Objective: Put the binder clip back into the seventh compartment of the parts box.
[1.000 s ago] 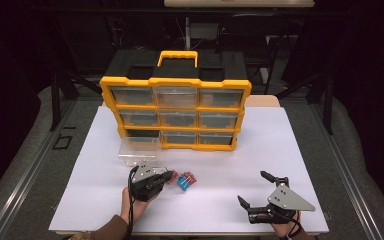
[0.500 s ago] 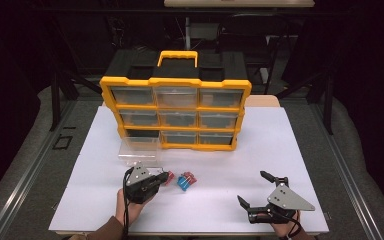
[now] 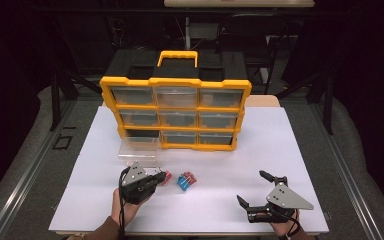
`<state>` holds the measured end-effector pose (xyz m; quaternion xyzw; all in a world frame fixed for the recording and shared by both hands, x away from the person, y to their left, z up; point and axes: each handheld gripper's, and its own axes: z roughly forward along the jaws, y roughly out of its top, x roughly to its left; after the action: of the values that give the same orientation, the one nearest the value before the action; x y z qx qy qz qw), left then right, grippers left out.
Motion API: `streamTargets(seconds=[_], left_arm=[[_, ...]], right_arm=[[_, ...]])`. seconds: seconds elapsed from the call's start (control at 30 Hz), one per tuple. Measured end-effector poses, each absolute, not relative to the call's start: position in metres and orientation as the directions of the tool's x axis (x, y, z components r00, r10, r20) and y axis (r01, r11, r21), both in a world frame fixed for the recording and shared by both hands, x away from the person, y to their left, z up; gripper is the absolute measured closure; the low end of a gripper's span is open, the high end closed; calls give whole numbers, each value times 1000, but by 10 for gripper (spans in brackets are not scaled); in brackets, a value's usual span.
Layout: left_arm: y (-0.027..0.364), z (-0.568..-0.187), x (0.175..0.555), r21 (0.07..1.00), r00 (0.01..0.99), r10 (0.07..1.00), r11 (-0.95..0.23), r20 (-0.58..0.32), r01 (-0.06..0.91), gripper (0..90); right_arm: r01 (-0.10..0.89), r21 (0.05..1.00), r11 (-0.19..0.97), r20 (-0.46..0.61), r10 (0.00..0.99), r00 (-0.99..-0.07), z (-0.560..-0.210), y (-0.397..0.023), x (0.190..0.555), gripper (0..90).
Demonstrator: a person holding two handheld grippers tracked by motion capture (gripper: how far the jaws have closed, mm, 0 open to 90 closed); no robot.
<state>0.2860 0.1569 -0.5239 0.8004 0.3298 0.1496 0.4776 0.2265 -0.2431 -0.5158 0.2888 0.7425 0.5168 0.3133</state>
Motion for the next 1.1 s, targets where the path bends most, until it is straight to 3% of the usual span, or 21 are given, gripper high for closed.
streamTargets(seconds=[0.57,1.1], left_arm=[[157,-506,285,861,766,642,-374,-29,346,882],[159,-486,287,886,776,630,-347,-22,307,883]], right_arm=[[120,944,308,-158,738,-656,-517,-242,227,1],[128,941,313,-157,739,-655,-518,-243,228,0]])
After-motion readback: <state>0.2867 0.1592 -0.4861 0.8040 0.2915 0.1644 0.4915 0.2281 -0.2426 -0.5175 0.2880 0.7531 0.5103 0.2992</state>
